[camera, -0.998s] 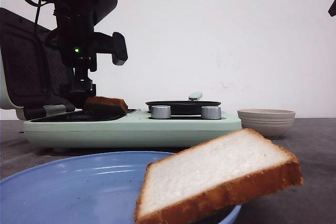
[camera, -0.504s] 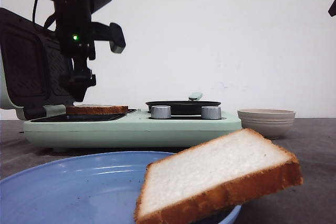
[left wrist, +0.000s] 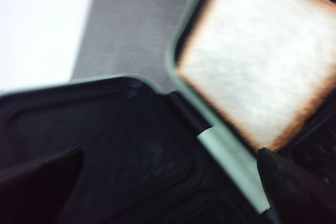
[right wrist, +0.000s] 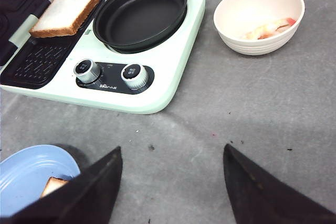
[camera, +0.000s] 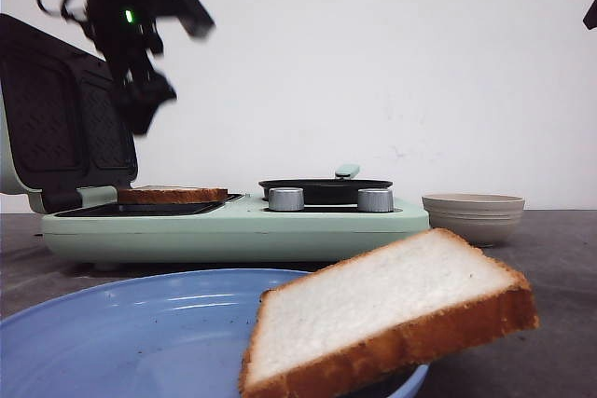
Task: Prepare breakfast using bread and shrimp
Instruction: 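Raise the left gripper away from the sandwich maker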
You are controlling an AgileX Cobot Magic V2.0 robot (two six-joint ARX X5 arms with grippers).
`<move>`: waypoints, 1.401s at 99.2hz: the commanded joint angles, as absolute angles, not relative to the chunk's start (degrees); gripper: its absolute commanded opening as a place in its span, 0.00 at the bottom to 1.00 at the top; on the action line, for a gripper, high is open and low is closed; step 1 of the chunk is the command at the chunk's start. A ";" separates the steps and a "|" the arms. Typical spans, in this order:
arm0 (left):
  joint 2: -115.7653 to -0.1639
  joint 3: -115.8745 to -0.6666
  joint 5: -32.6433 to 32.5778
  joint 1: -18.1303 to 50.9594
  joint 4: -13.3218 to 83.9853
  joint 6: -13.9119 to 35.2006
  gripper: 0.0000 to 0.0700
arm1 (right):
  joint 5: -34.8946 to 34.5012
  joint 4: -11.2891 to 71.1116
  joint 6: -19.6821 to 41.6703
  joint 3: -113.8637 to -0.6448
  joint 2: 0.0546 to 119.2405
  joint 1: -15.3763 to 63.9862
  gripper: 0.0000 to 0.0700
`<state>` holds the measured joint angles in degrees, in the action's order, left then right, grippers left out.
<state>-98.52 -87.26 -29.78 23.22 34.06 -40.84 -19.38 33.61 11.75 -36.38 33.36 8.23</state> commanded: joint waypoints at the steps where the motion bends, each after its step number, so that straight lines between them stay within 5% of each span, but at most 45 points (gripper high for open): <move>1: -96.99 -88.66 -30.00 23.64 35.20 -33.74 1.00 | -19.51 33.12 10.92 -37.30 33.58 8.38 0.54; 26: -87.20 -88.66 -27.73 23.64 40.86 -23.03 1.00 | -19.53 33.17 10.94 -37.30 33.58 8.38 0.54; 54: -74.43 -88.66 -17.10 22.33 44.80 -9.32 1.00 | -19.59 34.26 11.16 -37.30 33.61 8.38 0.54; 82: -65.34 -86.41 -12.97 20.14 48.21 -3.70 1.00 | -23.05 37.39 11.11 -37.30 34.26 8.38 0.54; 139: -39.94 -59.44 -10.22 18.39 38.98 3.51 1.00 | -41.12 40.18 11.53 -37.26 51.05 9.32 0.54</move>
